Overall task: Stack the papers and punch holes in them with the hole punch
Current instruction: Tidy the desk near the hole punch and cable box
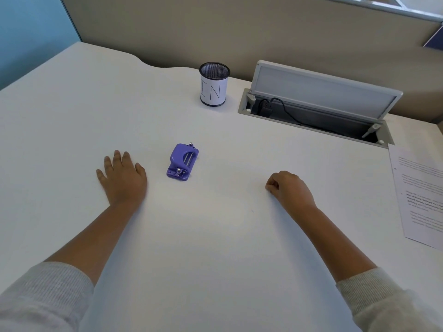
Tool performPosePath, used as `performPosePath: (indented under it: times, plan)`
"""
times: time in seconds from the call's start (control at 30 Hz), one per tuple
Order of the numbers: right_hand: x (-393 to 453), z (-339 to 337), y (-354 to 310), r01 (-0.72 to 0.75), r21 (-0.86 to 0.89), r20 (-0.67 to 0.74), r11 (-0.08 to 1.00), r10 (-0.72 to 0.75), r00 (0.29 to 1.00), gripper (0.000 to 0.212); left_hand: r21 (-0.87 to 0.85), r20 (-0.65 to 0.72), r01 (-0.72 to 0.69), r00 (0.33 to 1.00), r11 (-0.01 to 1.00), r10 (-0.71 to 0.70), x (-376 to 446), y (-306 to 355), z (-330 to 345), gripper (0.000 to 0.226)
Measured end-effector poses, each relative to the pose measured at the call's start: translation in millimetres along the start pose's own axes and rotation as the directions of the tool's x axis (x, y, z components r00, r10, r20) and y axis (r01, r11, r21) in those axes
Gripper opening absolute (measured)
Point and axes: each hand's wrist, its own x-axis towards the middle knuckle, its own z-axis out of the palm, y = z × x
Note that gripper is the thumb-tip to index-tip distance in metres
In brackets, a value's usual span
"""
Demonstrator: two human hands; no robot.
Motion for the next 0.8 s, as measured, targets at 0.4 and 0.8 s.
performPosePath:
  times: [0.4, 0.8]
  plan:
    - [3, -11, -21, -0.027, -0.178, 0.156, 0.984, 0.055, 0.986, 0.015, -0.010, -0.011, -0.005, 1.000, 1.000, 0.005, -1, -1, 1, 0.048]
    - [5, -7, -28, -0.101, -0.179, 0.167, 0.979, 0.131, 0.977, 0.017, -0.001, 0.010, 0.009, 1.000, 1.000, -0.009, -1, 1, -2, 0.048]
